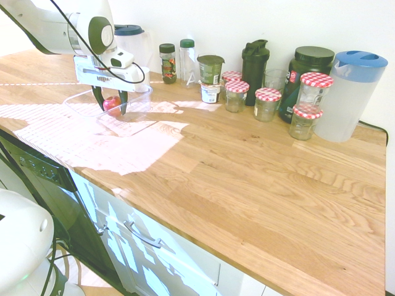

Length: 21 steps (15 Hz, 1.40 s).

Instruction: Put the apple into the container

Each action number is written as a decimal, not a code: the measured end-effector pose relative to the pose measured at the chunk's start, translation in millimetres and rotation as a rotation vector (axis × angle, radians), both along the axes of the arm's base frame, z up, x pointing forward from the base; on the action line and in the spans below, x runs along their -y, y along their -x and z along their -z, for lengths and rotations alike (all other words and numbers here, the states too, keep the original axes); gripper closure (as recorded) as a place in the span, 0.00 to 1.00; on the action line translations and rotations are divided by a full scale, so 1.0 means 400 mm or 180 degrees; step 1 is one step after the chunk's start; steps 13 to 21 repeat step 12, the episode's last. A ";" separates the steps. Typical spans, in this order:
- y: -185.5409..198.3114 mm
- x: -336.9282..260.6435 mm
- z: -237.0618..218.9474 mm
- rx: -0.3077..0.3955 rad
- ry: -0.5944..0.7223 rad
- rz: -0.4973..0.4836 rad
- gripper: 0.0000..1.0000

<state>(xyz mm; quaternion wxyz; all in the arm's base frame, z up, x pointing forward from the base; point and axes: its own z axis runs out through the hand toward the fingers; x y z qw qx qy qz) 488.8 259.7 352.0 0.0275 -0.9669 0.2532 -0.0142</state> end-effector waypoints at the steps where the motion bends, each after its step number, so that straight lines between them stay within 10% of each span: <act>1: -0.001 0.001 -0.008 0.0015 0.0004 -0.0003 0.00; 5: -0.013 0.007 -0.078 0.0111 0.0012 0.0010 0.00; 10: 0.012 0.188 -0.454 0.0202 0.0195 0.0417 0.00; 12: -0.025 0.391 -0.462 0.0137 0.0233 0.0797 0.00; 21: -0.025 0.391 -0.462 0.0137 0.0233 0.0797 0.00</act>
